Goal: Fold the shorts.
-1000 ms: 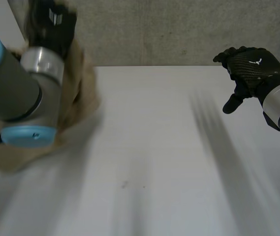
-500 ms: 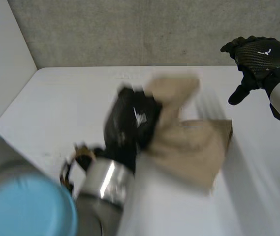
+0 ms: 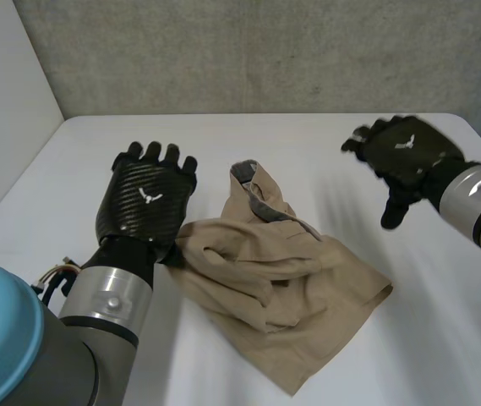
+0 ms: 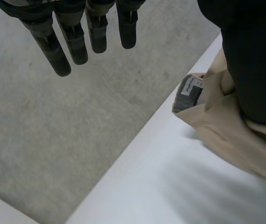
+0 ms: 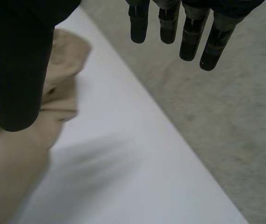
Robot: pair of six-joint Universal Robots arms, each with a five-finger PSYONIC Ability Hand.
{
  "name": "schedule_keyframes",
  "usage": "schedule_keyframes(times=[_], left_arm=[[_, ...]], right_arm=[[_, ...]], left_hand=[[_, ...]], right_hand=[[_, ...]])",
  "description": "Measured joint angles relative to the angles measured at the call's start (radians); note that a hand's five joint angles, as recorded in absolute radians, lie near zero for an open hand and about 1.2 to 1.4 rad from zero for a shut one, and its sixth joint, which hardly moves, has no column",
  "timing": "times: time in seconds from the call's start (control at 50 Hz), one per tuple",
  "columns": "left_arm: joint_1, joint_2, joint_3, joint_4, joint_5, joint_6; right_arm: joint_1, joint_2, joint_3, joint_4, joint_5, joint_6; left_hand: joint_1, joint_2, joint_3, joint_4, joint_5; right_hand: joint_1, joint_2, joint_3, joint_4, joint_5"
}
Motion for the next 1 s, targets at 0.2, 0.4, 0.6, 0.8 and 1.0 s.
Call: schedule_keyframes(times=[0.2, 0.4, 0.6, 0.8, 1.0], left_arm=[[0.018, 0.001, 0.003, -0.240, -0.030, -0.278], [0.071, 0.008, 0.005, -0.466, -0.005, -0.512], [0.122, 0.000, -0.001, -0.501, 0.090, -0.593], [0.136, -0.133, 0.040, -0.476, 0.149, -0.601], [0.171, -0.171, 0.237, -0.410, 0.130, -0.577]], right_arm=[[0.034, 0.096, 0.019, 0.094, -0.052, 0.048], [0.120, 0.171, 0.042, 0.068, -0.085, 0.186], [0.179, 0.215, 0.077, -0.046, -0.069, 0.194], [0.251, 0.240, 0.105, -0.292, 0.024, 0.196], [0.283, 0.165, -0.016, -0.371, 0.130, 0.208]], left_hand=[[0.000, 0.000, 0.000, 0.000, -0.002], [0.000, 0.000, 0.000, 0.000, -0.002], [0.076, 0.067, 0.047, 0.059, 0.074], [0.679, 0.661, 0.645, 0.655, 0.652], [0.885, 0.954, 0.934, 0.946, 0.920]], right_hand=[[0.000, 0.000, 0.000, 0.000, 0.000], [0.000, 0.000, 0.000, 0.000, 0.000], [0.046, 0.057, 0.048, 0.028, 0.040], [0.800, 0.953, 0.929, 0.902, 0.863], [0.819, 0.987, 0.971, 0.949, 0.917]])
